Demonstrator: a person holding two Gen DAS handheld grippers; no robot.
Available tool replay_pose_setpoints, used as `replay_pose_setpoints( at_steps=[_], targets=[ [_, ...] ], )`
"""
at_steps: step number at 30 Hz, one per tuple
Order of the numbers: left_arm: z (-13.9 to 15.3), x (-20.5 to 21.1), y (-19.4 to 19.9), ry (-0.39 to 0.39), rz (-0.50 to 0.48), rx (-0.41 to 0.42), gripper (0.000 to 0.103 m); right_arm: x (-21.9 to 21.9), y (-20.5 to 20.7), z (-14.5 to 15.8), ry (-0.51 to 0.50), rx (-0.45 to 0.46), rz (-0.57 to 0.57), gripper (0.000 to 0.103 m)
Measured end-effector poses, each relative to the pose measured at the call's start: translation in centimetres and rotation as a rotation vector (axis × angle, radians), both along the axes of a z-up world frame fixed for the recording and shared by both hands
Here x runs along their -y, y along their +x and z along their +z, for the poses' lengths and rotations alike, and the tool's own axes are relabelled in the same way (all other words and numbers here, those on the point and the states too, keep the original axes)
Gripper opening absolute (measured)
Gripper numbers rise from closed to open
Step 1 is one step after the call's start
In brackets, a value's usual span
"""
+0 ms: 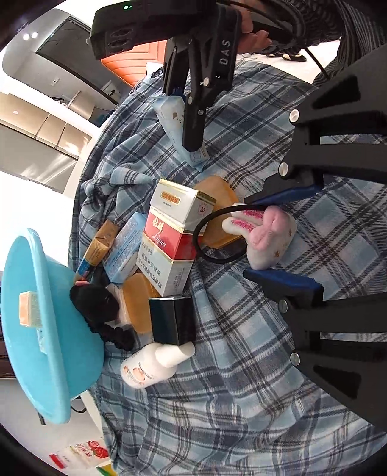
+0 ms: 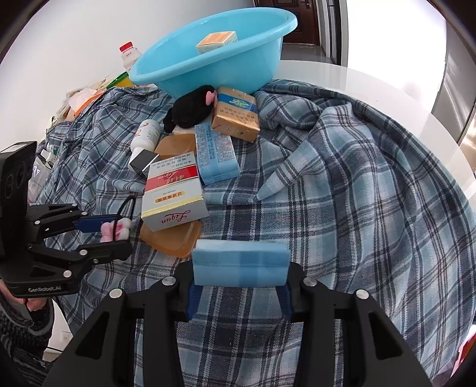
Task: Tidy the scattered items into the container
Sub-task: 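Grasp the pink bunny item with the left tool while the right tool holds the blue box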
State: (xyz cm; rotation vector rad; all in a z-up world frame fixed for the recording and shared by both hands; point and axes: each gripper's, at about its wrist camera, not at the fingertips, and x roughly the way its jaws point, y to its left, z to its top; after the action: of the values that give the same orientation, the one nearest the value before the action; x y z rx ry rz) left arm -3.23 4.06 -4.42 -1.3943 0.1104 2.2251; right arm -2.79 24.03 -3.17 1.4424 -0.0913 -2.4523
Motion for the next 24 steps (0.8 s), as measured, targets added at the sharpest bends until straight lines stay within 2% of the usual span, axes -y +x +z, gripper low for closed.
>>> replay_pose_setpoints(
  at_steps=[8, 16, 22, 24],
  targets=[
    [1.3, 0.9, 1.4, 0.008, -0.002, -0.032, 0.042, 0.8, 0.8, -0.1, 0.039, -0.002, 0.023, 0.04],
    [-0.9, 0.5, 1.3, -0.029, 0.014, 0.004, 0.043, 1.2, 0.5, -1.3, 0.078, 0.016, 0.02, 0.041],
    [-1.2, 0.9, 1.2, -0.024, 0.031, 0.009, 0.044, 0.6, 0.8, -0.8, 0.06, -0.019, -0.011, 0.036],
    [-0.8, 1.1, 1.2, -0.014, 0.035, 0.002, 0.042, 0.3, 1.1, -0.3, 0.025, -0.02, -0.011, 0.036]
  ],
)
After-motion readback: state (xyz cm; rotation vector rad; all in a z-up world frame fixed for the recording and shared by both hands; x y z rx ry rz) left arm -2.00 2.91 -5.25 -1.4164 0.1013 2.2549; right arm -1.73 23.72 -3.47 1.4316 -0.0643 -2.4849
